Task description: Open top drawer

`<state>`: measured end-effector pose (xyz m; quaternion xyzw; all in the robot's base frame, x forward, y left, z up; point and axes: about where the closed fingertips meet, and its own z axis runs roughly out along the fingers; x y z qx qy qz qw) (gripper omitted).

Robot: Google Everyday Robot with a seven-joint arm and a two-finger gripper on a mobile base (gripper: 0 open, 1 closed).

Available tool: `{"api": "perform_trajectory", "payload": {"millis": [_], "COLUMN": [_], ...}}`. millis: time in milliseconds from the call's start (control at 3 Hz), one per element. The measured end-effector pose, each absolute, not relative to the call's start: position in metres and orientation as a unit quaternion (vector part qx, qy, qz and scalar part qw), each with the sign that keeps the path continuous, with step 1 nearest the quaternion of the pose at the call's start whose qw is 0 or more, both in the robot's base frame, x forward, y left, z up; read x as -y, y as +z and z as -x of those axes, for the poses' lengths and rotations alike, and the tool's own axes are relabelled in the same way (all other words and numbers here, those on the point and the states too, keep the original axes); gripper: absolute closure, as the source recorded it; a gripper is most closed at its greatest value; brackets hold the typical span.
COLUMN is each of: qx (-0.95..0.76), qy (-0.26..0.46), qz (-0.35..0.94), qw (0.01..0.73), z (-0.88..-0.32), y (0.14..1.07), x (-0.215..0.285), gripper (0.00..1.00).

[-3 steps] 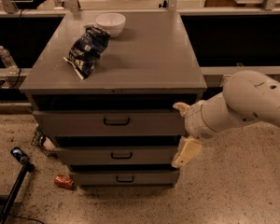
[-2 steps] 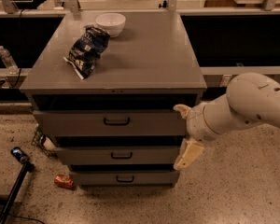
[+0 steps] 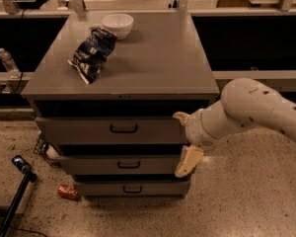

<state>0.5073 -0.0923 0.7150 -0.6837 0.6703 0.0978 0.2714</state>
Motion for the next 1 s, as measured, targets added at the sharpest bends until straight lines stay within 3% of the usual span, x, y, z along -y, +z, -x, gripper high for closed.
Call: {"api": "perform_trajectory", "payload": {"millis": [1000], "qx": [-0.651], "qy": [0.100], "qz": [0.702], "qw": [0.272], "z": [-0.570], "y": [0.680], "x": [0.060], "gripper": [0.00]}}
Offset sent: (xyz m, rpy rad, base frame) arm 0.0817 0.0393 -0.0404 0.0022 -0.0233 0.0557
